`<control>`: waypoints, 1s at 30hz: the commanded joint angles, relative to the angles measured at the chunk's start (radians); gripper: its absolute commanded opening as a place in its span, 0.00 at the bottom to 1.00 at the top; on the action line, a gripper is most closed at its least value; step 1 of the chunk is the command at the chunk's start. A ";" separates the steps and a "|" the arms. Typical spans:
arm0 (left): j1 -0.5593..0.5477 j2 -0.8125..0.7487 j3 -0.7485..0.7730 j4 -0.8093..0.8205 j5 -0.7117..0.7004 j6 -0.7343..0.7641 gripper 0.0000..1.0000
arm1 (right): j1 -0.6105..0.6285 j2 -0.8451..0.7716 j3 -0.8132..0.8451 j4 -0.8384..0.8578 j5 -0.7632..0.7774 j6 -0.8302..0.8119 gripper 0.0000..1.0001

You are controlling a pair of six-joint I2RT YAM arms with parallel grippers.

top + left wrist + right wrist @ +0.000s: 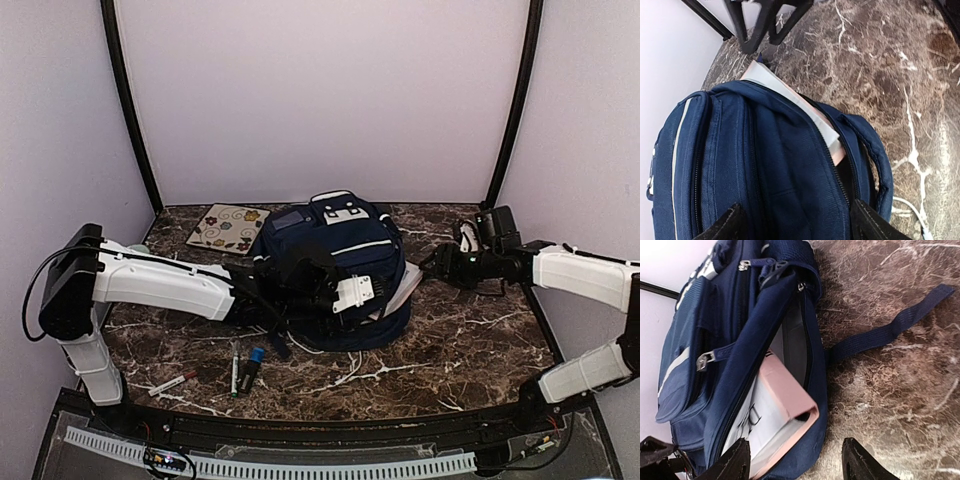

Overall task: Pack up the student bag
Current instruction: Adjust the book in the largest pocket of the bag.

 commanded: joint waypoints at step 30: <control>-0.063 -0.103 -0.038 0.228 -0.088 0.011 0.00 | 0.415 0.195 -0.208 0.956 0.080 0.547 0.29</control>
